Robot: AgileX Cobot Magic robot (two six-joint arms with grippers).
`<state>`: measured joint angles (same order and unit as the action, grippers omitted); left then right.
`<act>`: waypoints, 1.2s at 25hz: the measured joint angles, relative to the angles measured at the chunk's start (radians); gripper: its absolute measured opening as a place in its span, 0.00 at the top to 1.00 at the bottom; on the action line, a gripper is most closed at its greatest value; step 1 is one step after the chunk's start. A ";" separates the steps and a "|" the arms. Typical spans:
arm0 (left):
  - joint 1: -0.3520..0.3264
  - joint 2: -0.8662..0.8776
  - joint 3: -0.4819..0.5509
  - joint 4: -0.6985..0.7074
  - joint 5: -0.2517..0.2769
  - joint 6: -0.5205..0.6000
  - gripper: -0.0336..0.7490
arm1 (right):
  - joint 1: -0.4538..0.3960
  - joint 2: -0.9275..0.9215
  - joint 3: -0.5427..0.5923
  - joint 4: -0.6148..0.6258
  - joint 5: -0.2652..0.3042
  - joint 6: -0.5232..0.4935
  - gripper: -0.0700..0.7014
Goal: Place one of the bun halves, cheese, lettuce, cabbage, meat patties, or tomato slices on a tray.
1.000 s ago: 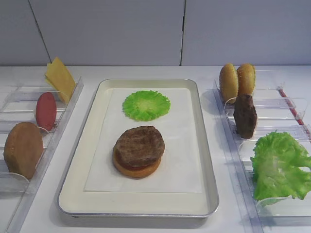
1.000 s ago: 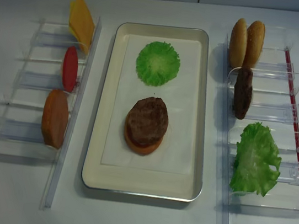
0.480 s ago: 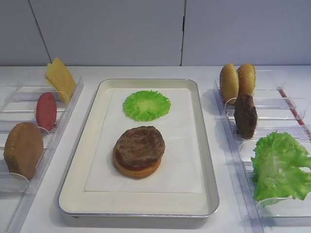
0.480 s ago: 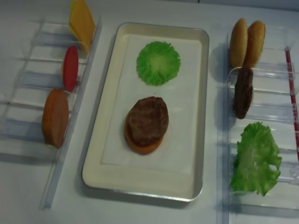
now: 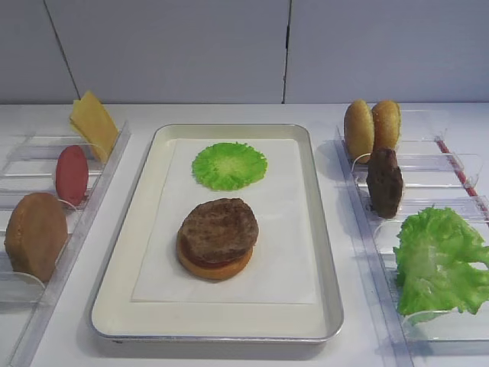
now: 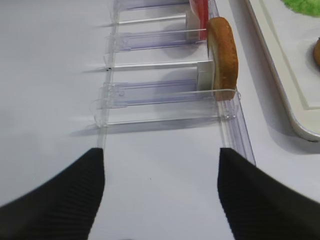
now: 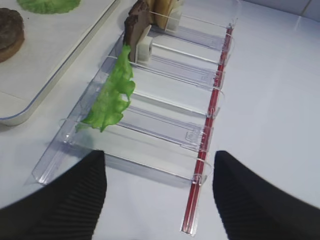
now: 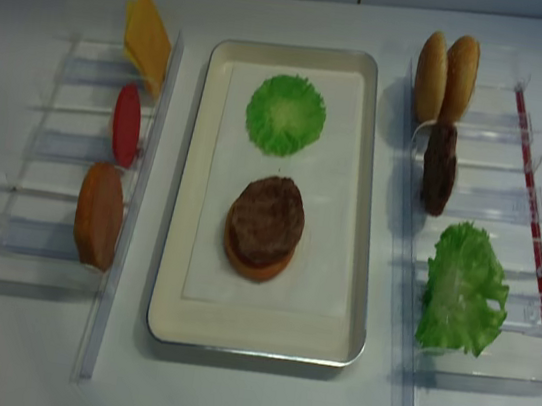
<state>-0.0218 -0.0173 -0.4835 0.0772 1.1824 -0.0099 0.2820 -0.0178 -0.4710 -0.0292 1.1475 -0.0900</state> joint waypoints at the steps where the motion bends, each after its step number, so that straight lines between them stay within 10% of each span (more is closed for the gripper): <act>1: 0.000 0.000 0.000 0.000 0.000 0.000 0.36 | -0.015 0.000 0.000 0.000 0.000 0.000 0.27; 13: 0.000 0.000 0.000 0.000 0.000 0.000 0.36 | -0.207 0.000 0.000 -0.002 -0.006 0.000 0.27; 30: 0.000 0.000 0.000 0.000 0.000 0.000 0.36 | -0.225 0.000 0.000 -0.002 -0.006 0.000 0.27</act>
<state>-0.0218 -0.0173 -0.4835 0.0772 1.1824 -0.0099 0.0565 -0.0178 -0.4710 -0.0307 1.1417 -0.0900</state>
